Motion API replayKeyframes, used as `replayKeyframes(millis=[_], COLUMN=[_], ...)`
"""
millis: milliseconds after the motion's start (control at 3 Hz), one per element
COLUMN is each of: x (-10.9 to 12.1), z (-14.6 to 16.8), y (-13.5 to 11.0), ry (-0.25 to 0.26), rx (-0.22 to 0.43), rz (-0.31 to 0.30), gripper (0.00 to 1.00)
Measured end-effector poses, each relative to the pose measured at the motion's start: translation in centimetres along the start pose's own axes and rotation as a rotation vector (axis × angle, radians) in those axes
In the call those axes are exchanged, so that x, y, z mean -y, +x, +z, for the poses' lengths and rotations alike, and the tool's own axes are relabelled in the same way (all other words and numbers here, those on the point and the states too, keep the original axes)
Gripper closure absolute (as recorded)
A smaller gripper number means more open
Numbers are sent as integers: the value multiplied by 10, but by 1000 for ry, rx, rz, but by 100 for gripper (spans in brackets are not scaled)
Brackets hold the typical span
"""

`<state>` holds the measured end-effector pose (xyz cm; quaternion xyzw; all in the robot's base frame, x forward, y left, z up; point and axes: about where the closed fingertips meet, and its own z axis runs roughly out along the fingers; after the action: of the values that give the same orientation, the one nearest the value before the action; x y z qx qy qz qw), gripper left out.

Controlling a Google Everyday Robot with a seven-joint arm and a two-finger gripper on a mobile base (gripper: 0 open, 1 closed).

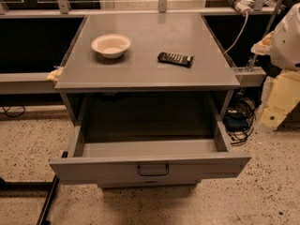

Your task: Close top drawer

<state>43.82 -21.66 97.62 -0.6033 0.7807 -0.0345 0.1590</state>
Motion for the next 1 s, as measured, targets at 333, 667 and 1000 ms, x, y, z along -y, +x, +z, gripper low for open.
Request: replayKeyframes(millis=[333,667,1000], x=[0,0,-8], z=[0,1,27], y=[0,0,4], ry=[0,9,-5], rx=[0,9,45], rz=[0,3,19], gripper=[0,18,42])
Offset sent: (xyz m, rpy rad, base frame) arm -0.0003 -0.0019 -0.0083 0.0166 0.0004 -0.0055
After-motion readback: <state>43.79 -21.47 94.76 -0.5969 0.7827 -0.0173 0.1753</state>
